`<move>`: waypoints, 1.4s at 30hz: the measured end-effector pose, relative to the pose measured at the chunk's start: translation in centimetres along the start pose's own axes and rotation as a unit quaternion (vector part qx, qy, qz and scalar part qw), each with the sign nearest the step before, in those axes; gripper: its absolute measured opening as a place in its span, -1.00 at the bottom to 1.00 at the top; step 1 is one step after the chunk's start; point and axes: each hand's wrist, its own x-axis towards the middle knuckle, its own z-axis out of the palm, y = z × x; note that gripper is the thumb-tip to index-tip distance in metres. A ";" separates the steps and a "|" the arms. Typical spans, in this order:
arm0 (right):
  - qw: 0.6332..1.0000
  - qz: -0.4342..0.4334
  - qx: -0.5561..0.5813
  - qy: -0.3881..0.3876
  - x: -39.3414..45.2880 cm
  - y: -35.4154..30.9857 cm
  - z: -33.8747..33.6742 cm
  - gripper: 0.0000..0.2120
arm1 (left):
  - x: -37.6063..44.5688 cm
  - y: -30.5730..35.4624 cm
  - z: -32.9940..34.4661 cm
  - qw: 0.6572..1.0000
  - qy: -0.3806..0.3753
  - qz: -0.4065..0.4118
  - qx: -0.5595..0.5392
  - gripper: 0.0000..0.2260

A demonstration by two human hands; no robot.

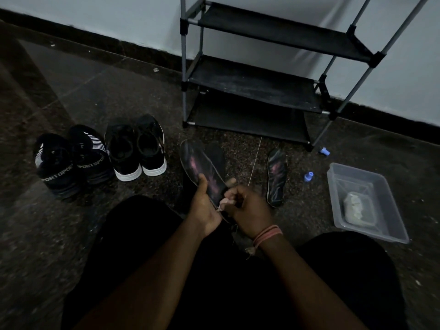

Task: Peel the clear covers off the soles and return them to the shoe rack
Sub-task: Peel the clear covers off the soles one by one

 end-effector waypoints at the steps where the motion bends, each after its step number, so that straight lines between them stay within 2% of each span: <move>1: 1.000 0.003 0.009 0.004 -0.1 -0.1 0.2 -0.78 | 0.1 0.2 0.0 1.000 -0.001 0.014 -0.008 -0.27; 3: 1.000 0.004 0.011 0.015 0.1 -0.1 0.7 -0.70 | 0.1 0.4 0.0 0.999 0.007 0.047 -0.022 -0.41; 5: 0.999 -0.004 0.017 0.027 0.1 0.2 1.3 -0.76 | -0.3 0.4 0.1 0.998 0.000 0.057 -0.024 -0.43; 9: 0.995 -0.043 -0.028 0.082 -0.1 -0.4 1.4 -0.88 | -0.8 0.0 0.4 0.999 -0.014 0.033 0.005 -0.30; 12: 0.976 -0.110 -0.106 0.157 0.3 -1.1 0.4 -0.91 | -1.0 -0.5 0.7 0.999 -0.031 -0.010 0.028 -0.20; 14: 0.966 -0.126 -0.144 0.176 0.5 -1.4 0.1 -0.95 | -1.3 -0.9 1.1 0.997 -0.045 -0.032 0.046 -0.17; 17: 0.967 -0.149 -0.178 0.107 -0.1 -1.8 1.1 -0.93 | -0.8 -0.7 0.8 0.998 -0.032 -0.018 0.051 -0.15; 20: 0.975 -0.153 -0.156 0.037 -1.1 -2.1 1.5 -0.91 | -0.2 -0.3 0.8 0.999 -0.040 -0.003 0.032 -0.09; 24: 0.973 -0.118 -0.179 0.090 0.1 -1.2 0.1 -0.89 | 0.1 -0.6 1.2 0.994 -0.076 -0.029 0.069 -0.05; 27: 0.968 -0.091 -0.196 0.126 1.2 -0.8 -0.4 -0.91 | 0.4 -0.7 1.1 0.993 -0.068 -0.030 0.087 -0.05; 30: 0.964 -0.111 -0.215 0.110 0.3 -1.5 1.1 -0.90 | 0.4 -0.5 1.0 0.993 -0.058 -0.030 0.097 -0.04; 33: 0.978 -0.113 -0.154 0.087 -0.2 -1.9 1.5 -0.89 | 0.4 -0.5 1.0 0.995 -0.043 -0.032 0.085 -0.04; 38: 0.967 -0.075 -0.165 0.179 1.4 -1.4 0.2 -0.92 | 0.5 -1.3 1.7 0.989 0.009 -0.022 0.148 -0.17; 40: 0.969 -0.091 -0.174 0.152 0.8 -1.6 0.8 -0.90 | 0.5 -1.4 1.4 0.991 0.022 -0.014 0.129 -0.17; 42: 0.984 -0.077 -0.125 0.102 0.1 -1.9 1.3 -0.89 | 0.4 -1.0 1.2 0.996 0.015 -0.006 0.092 -0.12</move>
